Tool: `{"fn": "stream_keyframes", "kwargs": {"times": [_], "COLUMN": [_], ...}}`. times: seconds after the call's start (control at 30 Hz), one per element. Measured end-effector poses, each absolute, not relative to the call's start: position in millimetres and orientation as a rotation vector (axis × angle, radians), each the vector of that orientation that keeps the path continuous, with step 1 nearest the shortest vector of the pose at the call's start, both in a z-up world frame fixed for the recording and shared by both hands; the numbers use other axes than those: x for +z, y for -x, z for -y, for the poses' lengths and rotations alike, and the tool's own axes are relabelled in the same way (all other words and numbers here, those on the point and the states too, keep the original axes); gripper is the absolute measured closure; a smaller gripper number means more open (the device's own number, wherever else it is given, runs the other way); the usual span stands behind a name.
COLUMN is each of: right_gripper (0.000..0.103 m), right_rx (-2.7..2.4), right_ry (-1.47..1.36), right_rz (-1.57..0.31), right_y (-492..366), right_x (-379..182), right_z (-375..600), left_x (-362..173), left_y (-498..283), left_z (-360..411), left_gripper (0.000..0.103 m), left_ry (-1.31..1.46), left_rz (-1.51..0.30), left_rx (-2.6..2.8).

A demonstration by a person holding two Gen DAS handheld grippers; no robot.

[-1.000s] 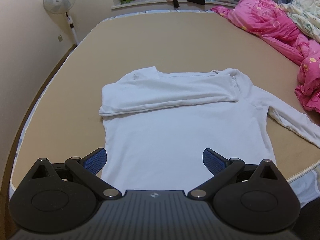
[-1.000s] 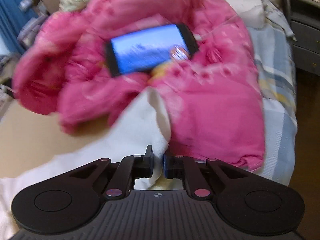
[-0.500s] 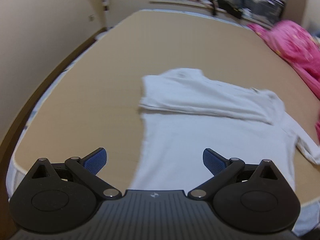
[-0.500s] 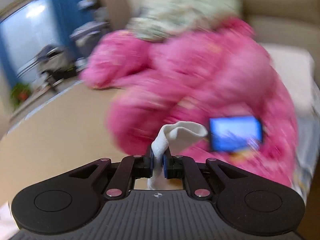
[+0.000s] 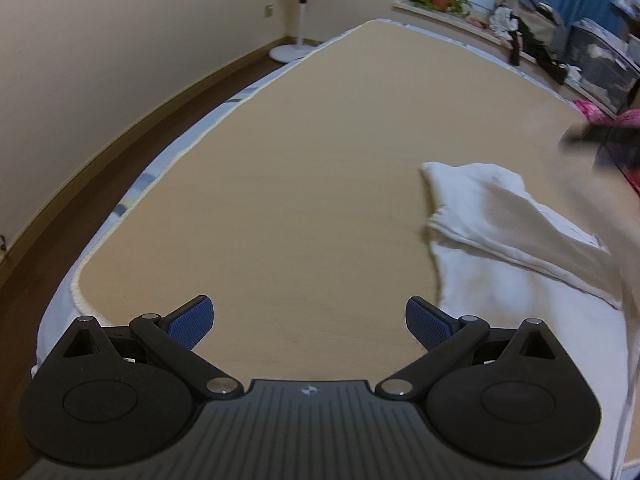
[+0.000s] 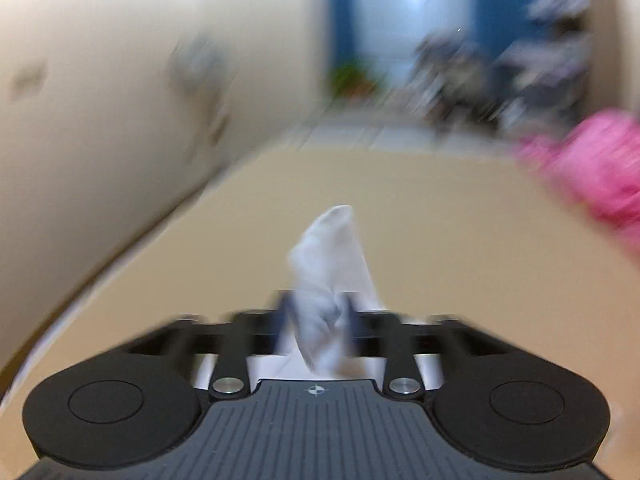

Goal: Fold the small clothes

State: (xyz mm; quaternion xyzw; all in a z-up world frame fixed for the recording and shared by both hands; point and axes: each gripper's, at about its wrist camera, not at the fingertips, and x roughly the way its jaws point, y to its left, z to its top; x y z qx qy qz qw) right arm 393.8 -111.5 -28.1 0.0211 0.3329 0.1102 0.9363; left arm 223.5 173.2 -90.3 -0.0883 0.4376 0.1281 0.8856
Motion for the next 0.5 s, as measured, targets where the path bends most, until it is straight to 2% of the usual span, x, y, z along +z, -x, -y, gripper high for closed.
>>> {"fn": "stream_keyframes", "kwargs": {"times": [0.03, 0.17, 0.37, 0.5], "right_gripper": [0.032, 0.032, 0.032, 0.032], "right_rx": [0.236, 0.253, -0.044, -0.191], "right_ry": [-0.033, 0.035, -0.043, -0.061], "right_rz": [-0.749, -0.836, -0.805, -0.800], "right_y": [-391.5, -352.6, -312.1, -278.0], "right_x": [-49.0, -95.3, -89.2, -92.3], "right_z": [96.7, 109.2, 254.4, 332.4], "left_x": [-92.2, -103.2, -99.4, -93.0], "left_y": [-223.2, -228.5, -274.0, -332.6], "left_z": [-175.8, -168.3, -129.6, -103.9], "left_gripper": [0.001, 0.001, 0.001, 0.001], "left_ry": [0.186, 0.160, 0.206, 0.296], "left_rz": [-0.912, -0.918, -0.867, -0.874], "left_rx": [0.266, 0.234, 0.117, -0.026]}}
